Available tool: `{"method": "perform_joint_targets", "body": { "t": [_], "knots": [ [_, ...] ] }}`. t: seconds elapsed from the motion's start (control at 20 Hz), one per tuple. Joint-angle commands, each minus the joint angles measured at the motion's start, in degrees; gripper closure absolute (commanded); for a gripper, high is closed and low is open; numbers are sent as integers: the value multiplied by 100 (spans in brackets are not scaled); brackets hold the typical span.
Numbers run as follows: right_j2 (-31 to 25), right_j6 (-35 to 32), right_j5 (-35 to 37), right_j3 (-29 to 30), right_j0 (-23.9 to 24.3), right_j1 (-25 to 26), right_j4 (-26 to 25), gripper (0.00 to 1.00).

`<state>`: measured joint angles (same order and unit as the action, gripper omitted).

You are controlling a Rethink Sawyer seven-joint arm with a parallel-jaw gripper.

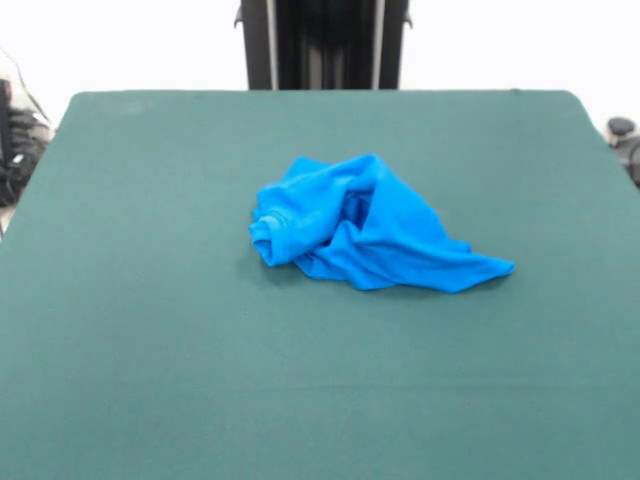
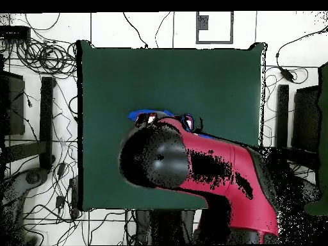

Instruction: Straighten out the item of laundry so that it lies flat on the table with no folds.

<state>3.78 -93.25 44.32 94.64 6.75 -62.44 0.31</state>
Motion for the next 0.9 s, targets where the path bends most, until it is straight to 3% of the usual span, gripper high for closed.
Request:
{"method": "perform_joint_targets", "body": {
  "t": [0.05,0.4,0.9],
  "knots": [
    [-515,-409,-909,1296,190,381,136,0],
    [-722,-483,-1772,1454,309,747,13,0],
    [-661,-455,-1617,1280,258,812,-11,0]
  ]
}}
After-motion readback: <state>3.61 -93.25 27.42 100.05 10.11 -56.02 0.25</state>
